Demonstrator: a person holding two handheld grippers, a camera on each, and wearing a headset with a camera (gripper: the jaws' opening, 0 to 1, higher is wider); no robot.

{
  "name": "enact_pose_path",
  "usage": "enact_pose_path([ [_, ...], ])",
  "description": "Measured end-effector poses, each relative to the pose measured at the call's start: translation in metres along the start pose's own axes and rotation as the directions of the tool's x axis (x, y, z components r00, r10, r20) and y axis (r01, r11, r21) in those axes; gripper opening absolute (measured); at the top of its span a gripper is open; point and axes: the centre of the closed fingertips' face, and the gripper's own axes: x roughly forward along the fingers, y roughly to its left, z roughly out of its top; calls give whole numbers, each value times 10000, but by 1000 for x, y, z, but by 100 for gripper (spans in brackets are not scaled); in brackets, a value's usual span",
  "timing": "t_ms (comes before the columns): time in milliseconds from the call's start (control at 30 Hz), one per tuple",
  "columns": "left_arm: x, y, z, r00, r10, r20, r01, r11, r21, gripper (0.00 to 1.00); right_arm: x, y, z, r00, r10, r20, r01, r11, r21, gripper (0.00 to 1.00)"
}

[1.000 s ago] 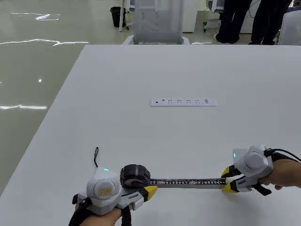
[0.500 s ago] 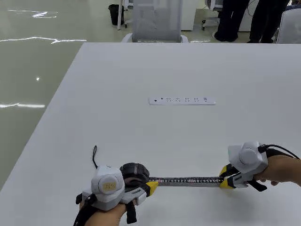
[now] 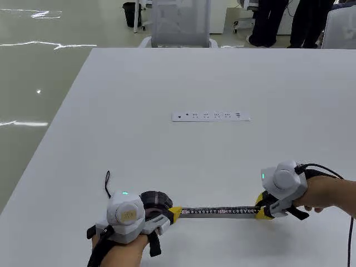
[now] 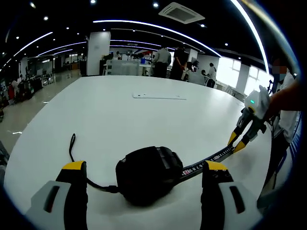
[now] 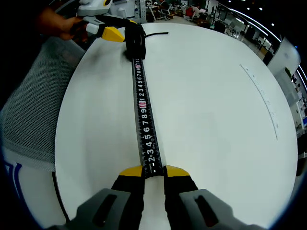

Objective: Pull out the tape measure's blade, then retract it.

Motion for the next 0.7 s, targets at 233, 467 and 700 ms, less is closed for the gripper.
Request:
enact_pose_path([
  [233,4,0,-1,9996,276,-30,-276,9994,-195,98,0,0,-1,10000,-15,-29,15,9999,144,14],
  [467,13,2,-10,9978,568,-348,-590,9962,-648,92,0,0,-1,9999,-28,-135,31,9998,201,14],
  [700,17,4,-9,9956,836,-414,-880,9890,-1187,92,0,1,0,9998,-54,-199,58,9998,201,14],
])
